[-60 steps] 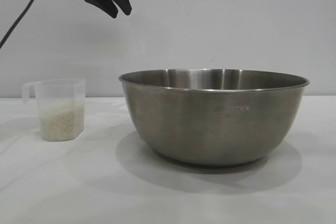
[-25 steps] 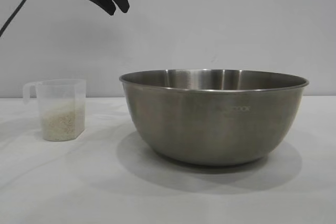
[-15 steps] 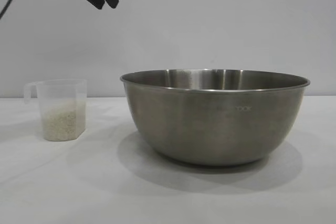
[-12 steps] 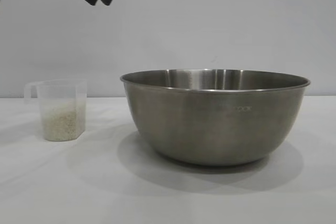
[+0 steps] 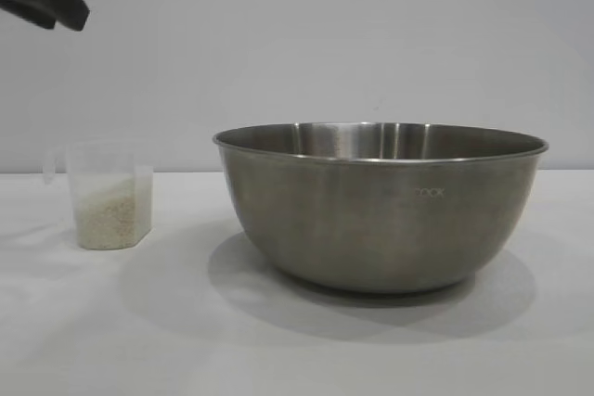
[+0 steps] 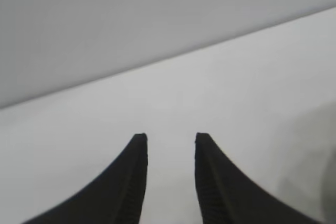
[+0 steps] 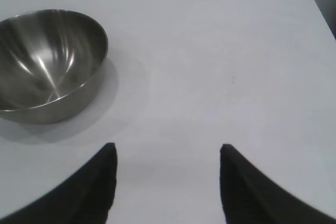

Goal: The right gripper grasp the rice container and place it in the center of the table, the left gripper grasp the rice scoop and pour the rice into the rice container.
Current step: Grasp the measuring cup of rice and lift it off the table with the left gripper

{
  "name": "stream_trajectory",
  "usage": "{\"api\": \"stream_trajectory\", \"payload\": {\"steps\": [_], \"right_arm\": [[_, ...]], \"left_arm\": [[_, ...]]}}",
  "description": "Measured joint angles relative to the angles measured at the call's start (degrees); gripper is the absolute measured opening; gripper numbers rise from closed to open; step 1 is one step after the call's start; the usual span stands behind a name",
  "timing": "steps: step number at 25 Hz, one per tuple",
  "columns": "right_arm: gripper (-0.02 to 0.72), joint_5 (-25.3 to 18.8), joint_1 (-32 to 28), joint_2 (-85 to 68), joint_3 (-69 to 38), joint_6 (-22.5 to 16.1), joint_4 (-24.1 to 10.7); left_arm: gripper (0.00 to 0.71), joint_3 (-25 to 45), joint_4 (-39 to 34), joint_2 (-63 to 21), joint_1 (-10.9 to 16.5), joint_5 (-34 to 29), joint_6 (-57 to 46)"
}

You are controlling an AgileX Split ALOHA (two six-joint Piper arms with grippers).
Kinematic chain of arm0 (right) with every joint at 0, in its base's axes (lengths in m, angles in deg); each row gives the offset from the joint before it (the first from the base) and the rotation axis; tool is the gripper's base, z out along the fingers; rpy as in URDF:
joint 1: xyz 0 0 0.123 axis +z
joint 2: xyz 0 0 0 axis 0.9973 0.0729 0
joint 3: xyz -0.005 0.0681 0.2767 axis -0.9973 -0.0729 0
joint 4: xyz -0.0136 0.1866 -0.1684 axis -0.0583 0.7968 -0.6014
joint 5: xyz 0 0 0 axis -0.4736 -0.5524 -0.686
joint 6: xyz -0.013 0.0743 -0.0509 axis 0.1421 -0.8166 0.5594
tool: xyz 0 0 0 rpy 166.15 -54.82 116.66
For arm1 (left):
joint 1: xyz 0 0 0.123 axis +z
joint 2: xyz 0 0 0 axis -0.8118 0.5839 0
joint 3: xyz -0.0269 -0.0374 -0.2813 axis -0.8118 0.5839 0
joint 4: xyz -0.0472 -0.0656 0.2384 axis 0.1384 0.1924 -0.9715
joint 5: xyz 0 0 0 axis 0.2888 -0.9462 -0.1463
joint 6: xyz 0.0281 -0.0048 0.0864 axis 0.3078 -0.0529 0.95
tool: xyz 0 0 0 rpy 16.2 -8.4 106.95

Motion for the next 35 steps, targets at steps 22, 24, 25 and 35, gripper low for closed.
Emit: {"api": "stream_trajectory", "payload": {"steps": [22, 24, 25, 35], "right_arm": [[0.412, 0.00, 0.00, 0.00, 0.00, -0.03, 0.00], [0.412, 0.00, 0.00, 0.00, 0.00, -0.03, 0.00], [0.412, 0.00, 0.00, 0.00, 0.00, -0.03, 0.00], [0.412, 0.00, 0.00, 0.00, 0.00, -0.03, 0.00]], "left_arm": [[0.223, 16.52, -0.64, 20.60, 0.00, 37.85, -2.01], [0.223, 16.52, -0.64, 23.92, 0.00, 39.23, -2.01], [0.223, 16.52, -0.64, 24.95, 0.00, 39.38, -1.97], [0.223, 16.42, 2.78, 27.16, 0.00, 39.66, -1.74]]}}
